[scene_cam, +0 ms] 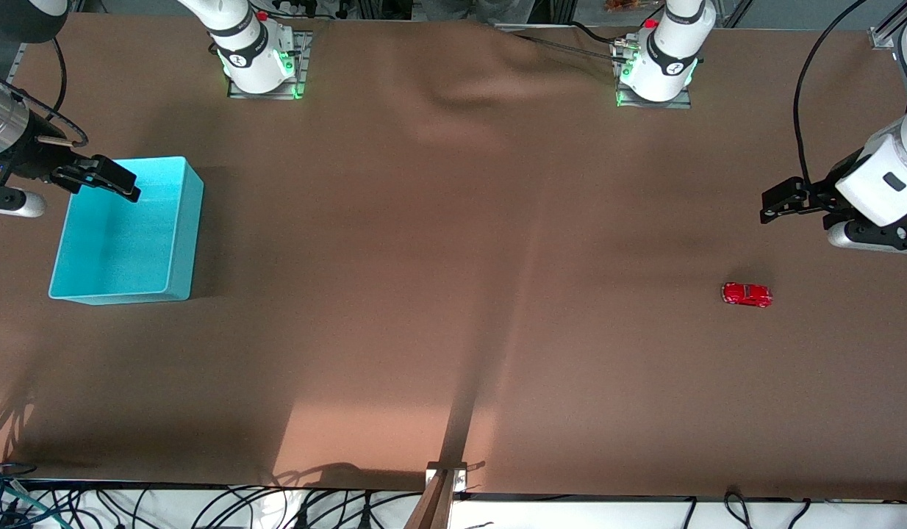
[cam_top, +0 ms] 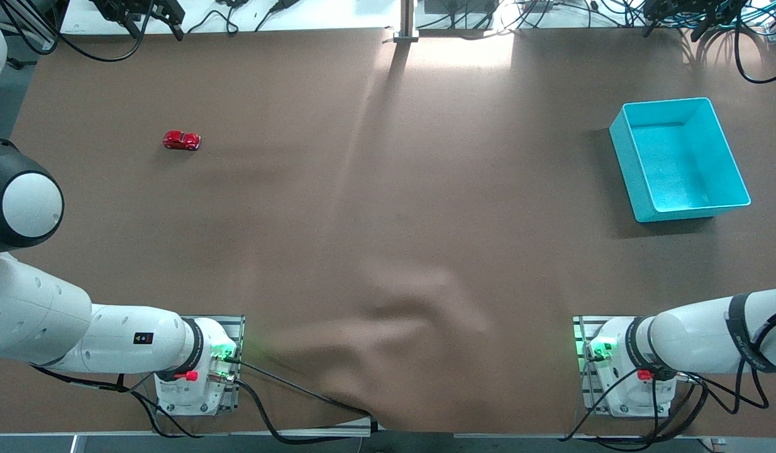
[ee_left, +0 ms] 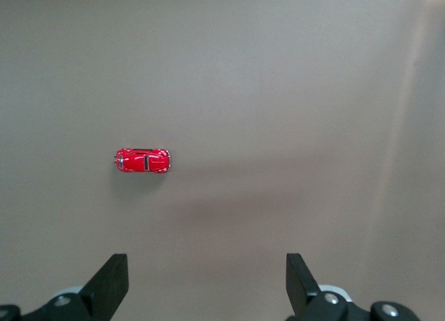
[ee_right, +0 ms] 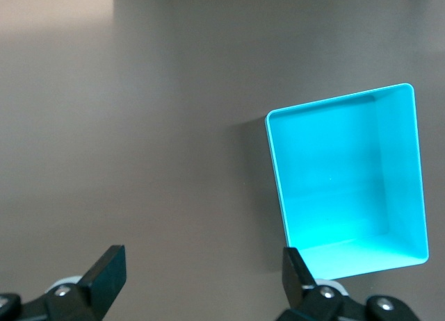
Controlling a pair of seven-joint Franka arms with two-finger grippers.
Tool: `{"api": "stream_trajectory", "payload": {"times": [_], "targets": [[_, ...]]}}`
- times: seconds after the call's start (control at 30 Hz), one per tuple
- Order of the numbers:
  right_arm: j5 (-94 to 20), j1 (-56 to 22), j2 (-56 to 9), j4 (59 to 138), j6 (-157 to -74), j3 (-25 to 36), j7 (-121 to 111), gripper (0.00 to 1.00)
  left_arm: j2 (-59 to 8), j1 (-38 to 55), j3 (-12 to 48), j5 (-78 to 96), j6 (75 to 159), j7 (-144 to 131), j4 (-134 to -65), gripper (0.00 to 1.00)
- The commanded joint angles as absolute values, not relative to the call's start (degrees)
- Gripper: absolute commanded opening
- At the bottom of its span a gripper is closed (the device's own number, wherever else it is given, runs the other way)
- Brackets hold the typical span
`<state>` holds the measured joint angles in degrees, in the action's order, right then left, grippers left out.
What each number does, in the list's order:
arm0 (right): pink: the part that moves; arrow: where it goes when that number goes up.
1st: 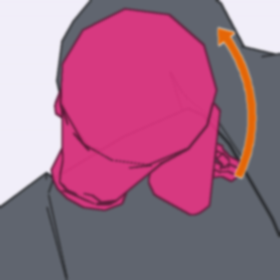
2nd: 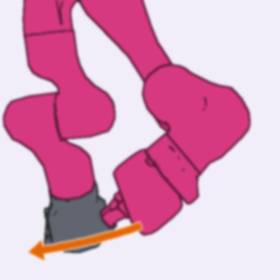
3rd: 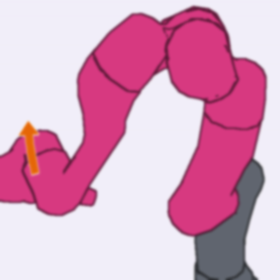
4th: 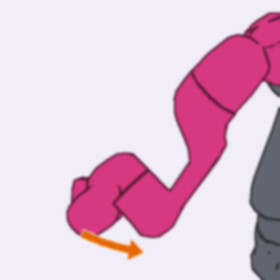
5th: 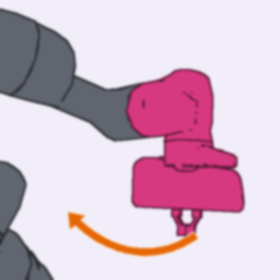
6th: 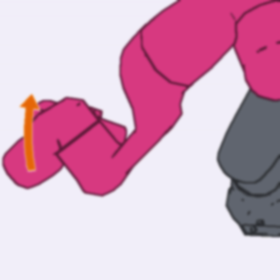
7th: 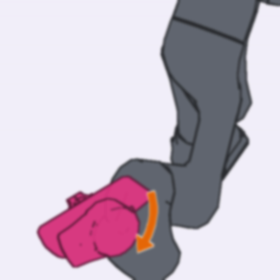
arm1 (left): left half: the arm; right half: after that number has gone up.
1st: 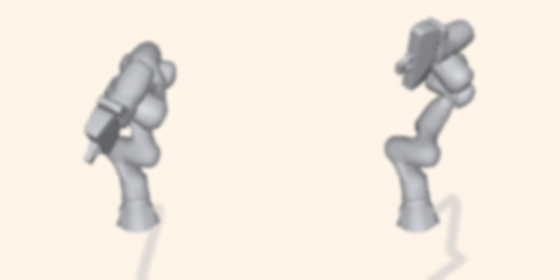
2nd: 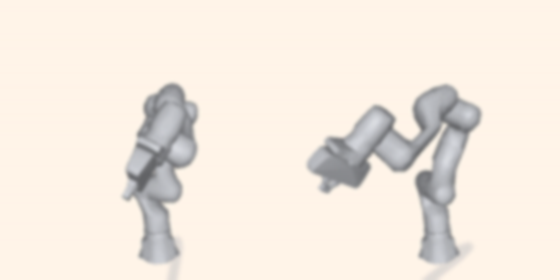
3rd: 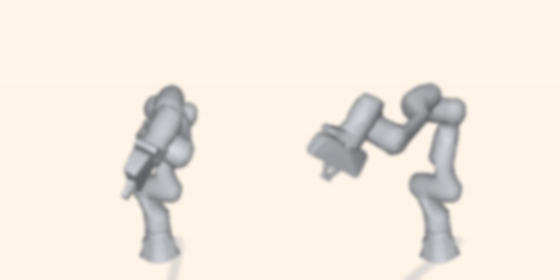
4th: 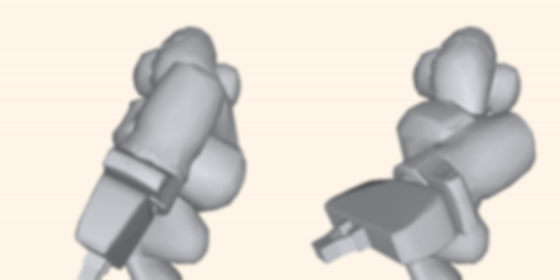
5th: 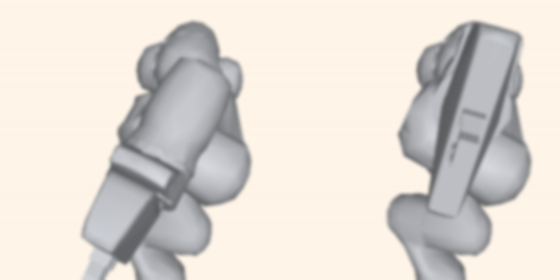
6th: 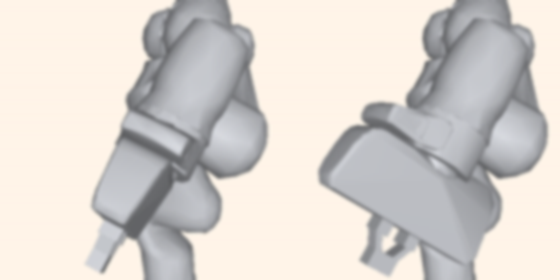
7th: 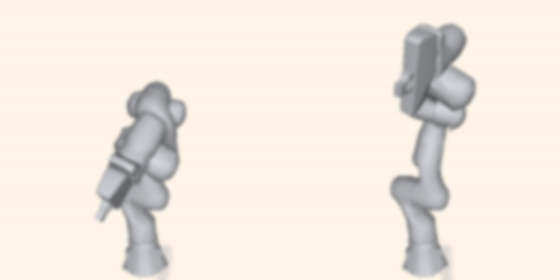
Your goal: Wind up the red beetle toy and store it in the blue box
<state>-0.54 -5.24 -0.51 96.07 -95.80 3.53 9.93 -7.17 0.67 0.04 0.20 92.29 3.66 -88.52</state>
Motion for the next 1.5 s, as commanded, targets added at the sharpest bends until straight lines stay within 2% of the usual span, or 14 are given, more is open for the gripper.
{"api": "stream_trajectory", "payload": {"times": [0.0,0.63,0.87,1.2,1.47], "targets": [[-1.8,-4.7,-1.1,94.7,-95.1,3.4,8.5,1.00,-7.7,0.0,0.3,-0.1,91.1,4.7,-86.9,1.00],[-1.5,-5.2,-1.0,94.7,-95.1,3.2,8.6,1.00,-8.1,0.0,0.4,-0.6,91.1,6.2,-86.9,1.00],[-1.3,-5.3,-1.1,94.7,-95.1,3.2,8.6,1.00,-10.5,-1.2,0.1,-0.8,91.5,21.9,-86.7,1.00],[-1.3,-5.5,-1.1,94.8,-95.1,3.0,8.6,1.00,-15.5,-5.0,0.2,-0.8,92.7,37.3,-82.6,1.00],[-1.3,-5.7,-1.1,94.8,-95.0,2.9,8.7,1.00,-18.5,-8.0,0.2,-2.3,98.6,55.2,-82.9,1.00]]}}
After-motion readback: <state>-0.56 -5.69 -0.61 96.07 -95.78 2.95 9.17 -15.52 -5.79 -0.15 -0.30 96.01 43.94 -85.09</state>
